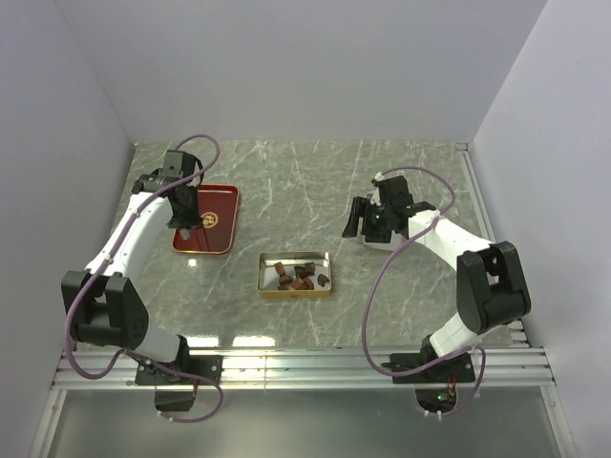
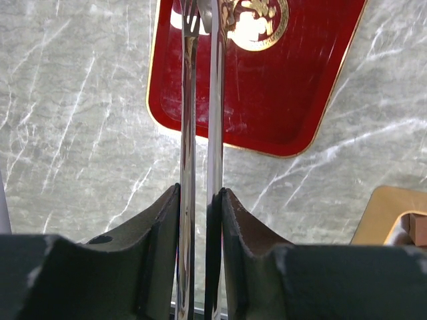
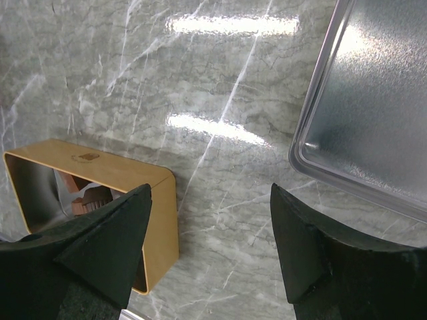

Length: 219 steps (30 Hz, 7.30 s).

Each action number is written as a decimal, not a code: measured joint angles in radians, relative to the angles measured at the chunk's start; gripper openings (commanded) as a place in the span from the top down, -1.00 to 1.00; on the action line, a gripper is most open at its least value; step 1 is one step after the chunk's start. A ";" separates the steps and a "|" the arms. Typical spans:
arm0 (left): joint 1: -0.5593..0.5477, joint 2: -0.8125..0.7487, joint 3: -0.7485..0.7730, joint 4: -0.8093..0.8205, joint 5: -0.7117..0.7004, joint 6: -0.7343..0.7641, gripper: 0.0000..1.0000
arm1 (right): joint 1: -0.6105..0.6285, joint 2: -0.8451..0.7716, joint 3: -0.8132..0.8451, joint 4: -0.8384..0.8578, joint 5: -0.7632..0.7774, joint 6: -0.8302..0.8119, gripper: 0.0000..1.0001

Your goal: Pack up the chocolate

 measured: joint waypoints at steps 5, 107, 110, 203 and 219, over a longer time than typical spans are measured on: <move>0.000 -0.026 -0.018 -0.011 0.016 0.000 0.35 | 0.000 0.000 0.000 0.000 0.000 0.000 -0.57; -0.381 -0.255 -0.104 0.236 -0.032 -0.069 0.18 | 0.000 -0.015 0.000 0.000 0.012 0.000 -0.57; -0.372 -0.168 -0.104 0.331 -0.030 -0.008 0.18 | 0.000 -0.026 0.000 0.000 0.011 0.000 -0.57; -0.364 -0.018 0.103 0.372 0.307 -0.346 -0.98 | -0.354 0.052 0.147 -0.150 0.158 -0.037 -0.49; -0.364 -0.041 0.047 0.372 0.307 -0.367 -0.98 | -0.323 0.193 0.085 -0.094 0.222 -0.027 0.20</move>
